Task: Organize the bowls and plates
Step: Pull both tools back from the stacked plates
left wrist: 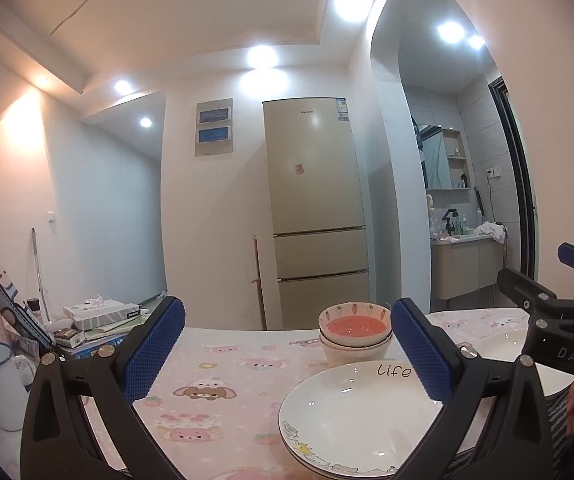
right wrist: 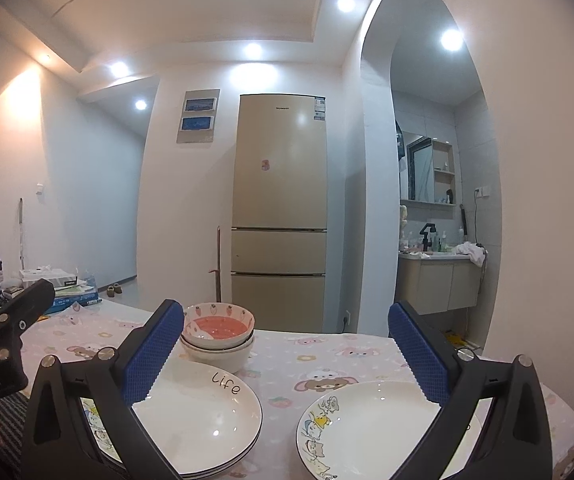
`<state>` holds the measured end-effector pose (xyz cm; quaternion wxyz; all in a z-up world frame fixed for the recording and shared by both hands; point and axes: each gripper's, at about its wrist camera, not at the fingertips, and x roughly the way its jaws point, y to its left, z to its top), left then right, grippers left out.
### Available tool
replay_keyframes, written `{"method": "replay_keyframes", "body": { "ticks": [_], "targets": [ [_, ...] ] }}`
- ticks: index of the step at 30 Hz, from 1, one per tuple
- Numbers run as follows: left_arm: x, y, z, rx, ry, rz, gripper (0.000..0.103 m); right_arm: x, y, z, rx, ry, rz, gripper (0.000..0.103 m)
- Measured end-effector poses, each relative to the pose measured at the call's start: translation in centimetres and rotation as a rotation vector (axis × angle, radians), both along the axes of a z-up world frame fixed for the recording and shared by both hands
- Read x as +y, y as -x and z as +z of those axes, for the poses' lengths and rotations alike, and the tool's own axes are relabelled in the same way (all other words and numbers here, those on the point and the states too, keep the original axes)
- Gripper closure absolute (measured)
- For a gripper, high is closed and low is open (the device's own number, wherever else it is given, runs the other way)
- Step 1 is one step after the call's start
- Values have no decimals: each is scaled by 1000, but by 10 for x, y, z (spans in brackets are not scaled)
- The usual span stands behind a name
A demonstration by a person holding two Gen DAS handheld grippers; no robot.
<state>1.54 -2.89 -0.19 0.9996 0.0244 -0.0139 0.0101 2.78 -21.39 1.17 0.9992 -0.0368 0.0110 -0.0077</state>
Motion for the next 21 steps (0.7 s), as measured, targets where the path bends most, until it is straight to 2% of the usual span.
{"method": "replay_keyframes", "body": {
  "ticks": [6,10,12,14,17,21],
  "targets": [
    [-4,2,-1,-4,-19,1,0,0,-1,1,3,-2,0,0],
    [-8,4,1,-13,-36,-37,0,0,-7,4,19,-9,15,0],
    [-12,9,5,-30,-55,-49,0,1,-9,11,56,6,21,0],
    [-20,10,12,-6,-88,-70,0,-2,-4,20,64,10,39,0],
    [-30,13,22,5,-114,-111,0,-14,18,39,5,8,19,0],
    [-40,21,34,-12,-115,-118,0,-33,39,63,-19,12,2,0]
  ]
}}
